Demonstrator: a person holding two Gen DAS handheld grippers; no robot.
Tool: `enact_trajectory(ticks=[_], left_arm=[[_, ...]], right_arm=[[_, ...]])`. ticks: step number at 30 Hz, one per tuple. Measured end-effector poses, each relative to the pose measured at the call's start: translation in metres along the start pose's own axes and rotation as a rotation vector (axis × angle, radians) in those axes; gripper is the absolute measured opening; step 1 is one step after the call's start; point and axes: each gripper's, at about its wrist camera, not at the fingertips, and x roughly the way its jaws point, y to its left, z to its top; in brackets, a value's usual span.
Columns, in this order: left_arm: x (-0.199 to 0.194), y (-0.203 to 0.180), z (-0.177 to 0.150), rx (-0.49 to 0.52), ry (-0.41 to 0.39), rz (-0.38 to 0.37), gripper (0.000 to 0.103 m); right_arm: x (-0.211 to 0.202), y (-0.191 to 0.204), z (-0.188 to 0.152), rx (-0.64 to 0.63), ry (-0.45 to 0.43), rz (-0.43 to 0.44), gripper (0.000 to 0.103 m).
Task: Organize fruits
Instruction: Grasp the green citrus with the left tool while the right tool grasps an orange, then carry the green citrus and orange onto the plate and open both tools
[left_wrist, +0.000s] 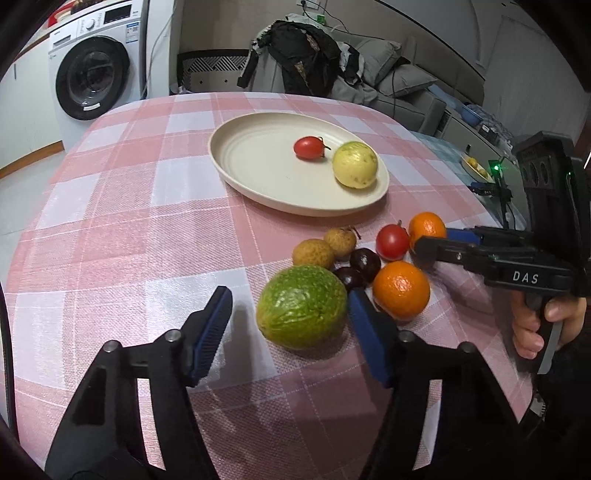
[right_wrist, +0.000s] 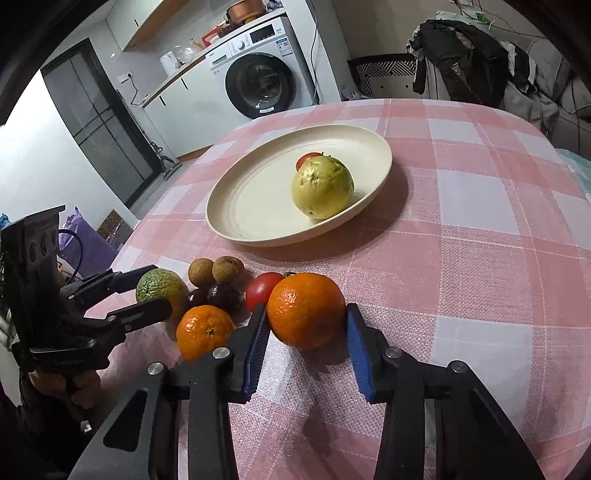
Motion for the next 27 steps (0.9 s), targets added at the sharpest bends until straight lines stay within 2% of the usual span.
enact_trajectory(ticks=[5,12,27], left_arm=[[0.003,-0.002,-0.002,0.005,0.004,-0.025,0.046],[-0.003,0.001,0.000,-0.011,-0.033,-0.029,0.046],[-0.029,0.003,0.016,-0.009,-0.125,-0.017,0.046]], right_arm=[[-0.007,0.003,-0.002,-0.013,-0.016,-0.008,0.042],[-0.011,0.009,-0.002,-0.037,-0.025,-0.017,0.042],[-0.028,0.020,0.002,-0.053,-0.100,-0.024,0.042]])
